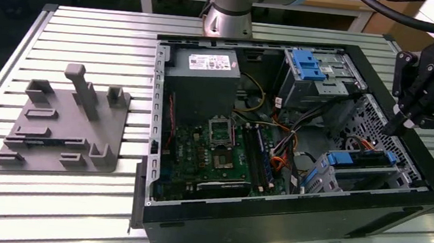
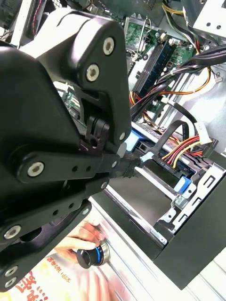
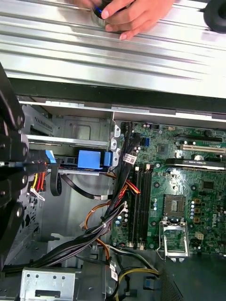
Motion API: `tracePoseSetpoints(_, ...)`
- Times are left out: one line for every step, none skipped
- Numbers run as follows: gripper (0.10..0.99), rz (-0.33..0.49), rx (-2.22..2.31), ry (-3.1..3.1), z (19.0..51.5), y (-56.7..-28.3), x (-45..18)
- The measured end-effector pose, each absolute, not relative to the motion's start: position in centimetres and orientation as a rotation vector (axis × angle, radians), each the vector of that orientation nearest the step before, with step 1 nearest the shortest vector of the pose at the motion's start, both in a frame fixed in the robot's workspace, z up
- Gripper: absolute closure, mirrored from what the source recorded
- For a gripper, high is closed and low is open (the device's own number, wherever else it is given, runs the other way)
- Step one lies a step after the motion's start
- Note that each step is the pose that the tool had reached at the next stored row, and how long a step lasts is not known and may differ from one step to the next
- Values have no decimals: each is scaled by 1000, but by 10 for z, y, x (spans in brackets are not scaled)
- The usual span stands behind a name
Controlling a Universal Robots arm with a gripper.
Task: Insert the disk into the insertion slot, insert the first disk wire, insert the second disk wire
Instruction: 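Insert the second disk wire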
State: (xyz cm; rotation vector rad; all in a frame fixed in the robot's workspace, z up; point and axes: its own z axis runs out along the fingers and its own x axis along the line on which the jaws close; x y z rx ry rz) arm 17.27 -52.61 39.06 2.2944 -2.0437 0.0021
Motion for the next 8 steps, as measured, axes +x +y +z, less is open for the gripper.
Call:
tracePoseSetpoints(980, 2, 2294, -2044, 391, -526, 173)
tracePoseSetpoints(980, 2, 2294, -2044, 391, -526, 173)
tracePoseSetpoints(980, 2, 2294, -2044, 391, -526, 173)
tracePoseSetpoints(980, 2, 2294, -2044, 391, -526, 173)
tracePoseSetpoints(980, 2, 2294, -2044, 391, -526, 173)
tracePoseSetpoints(980, 2, 2294, -2044, 391, -526, 173)
tracePoseSetpoints(980, 2, 2294, -2044, 391, -526, 173)
tracePoseSetpoints(980, 2, 2294, -2044, 391, -526, 173)
